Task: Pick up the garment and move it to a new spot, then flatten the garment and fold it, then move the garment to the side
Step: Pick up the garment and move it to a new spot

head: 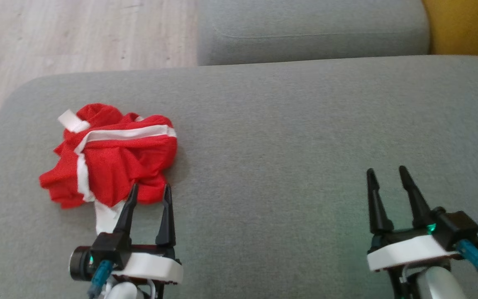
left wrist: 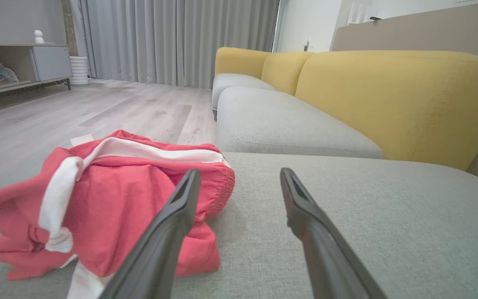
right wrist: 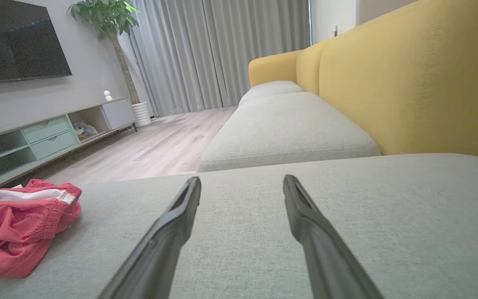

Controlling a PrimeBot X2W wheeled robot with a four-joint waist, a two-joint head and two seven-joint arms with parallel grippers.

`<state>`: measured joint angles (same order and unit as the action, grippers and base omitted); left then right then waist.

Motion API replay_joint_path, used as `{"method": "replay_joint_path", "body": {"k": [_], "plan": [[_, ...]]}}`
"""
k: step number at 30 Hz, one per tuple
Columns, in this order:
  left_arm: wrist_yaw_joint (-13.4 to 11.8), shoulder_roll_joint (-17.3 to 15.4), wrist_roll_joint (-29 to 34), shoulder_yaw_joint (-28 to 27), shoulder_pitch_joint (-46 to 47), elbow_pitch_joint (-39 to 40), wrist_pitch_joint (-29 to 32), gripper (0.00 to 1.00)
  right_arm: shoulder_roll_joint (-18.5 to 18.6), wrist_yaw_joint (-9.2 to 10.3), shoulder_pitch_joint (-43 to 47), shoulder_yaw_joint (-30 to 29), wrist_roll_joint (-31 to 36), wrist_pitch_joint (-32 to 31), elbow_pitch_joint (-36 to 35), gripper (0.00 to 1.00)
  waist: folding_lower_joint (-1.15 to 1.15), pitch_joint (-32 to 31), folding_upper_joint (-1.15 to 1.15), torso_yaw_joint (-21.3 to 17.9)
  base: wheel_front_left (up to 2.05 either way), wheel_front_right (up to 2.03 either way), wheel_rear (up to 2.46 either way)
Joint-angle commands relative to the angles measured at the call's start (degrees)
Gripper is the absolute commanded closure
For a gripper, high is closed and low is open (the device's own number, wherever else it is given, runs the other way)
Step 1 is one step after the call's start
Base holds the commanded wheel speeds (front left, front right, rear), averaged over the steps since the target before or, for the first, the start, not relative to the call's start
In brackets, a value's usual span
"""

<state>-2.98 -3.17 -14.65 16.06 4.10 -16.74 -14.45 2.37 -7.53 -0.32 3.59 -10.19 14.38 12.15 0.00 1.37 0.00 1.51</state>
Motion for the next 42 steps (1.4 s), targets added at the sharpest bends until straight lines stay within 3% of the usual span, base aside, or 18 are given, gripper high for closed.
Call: {"method": "replay_joint_path", "body": {"k": [1, 7, 17, 27, 34, 42], "plan": [[-0.1, 0.1, 0.5, -2.6, 1.6, 1.4, -0.5, 0.00, 0.5, 0.04, -1.3, 2.5, -0.6, 0.6, -1.5, 0.00, 0.00, -0.2, 0.00, 1.6, 0.00, 0.00, 0.00], [-0.2, 0.2, 0.5, -3.8, 1.2, 1.5, -0.5, 0.00, 0.5, 0.04, -1.1, 5.2, -0.1, 0.6, -1.3, 0.00, 0.00, -0.5, 0.00, 5.4, 0.00, 0.00, 0.00], [-0.1, 0.3, 1.5, -5.6, -0.1, 1.6, -0.5, 0.00, 0.5, 0.04, 0.4, 8.8, -1.4, 0.6, -1.6, 0.00, 0.00, -2.4, 0.00, 16.7, 0.00, 0.00, 0.00], [0.0, 0.3, 2.0, -5.8, -0.9, 2.3, -0.5, 0.00, 0.5, 0.04, 1.1, 11.4, -2.6, 0.6, -1.7, 0.00, 0.00, -3.5, 0.00, 24.2, 0.00, 0.00, 0.00], [0.2, 0.3, 2.4, -6.3, -1.1, 2.9, -0.5, 0.00, 0.5, 0.04, 0.9, 11.9, -2.8, 0.6, -1.8, 0.00, 0.00, -3.3, 0.00, 25.6, 0.00, 0.00, 0.00], [2.1, -1.0, 4.0, -5.6, 1.7, 1.7, -0.3, 0.00, 0.5, 0.04, 0.0, 12.2, -2.7, 0.6, -2.0, 0.00, 0.00, -0.7, 0.00, 23.5, 0.00, 0.00, 0.00]]}}
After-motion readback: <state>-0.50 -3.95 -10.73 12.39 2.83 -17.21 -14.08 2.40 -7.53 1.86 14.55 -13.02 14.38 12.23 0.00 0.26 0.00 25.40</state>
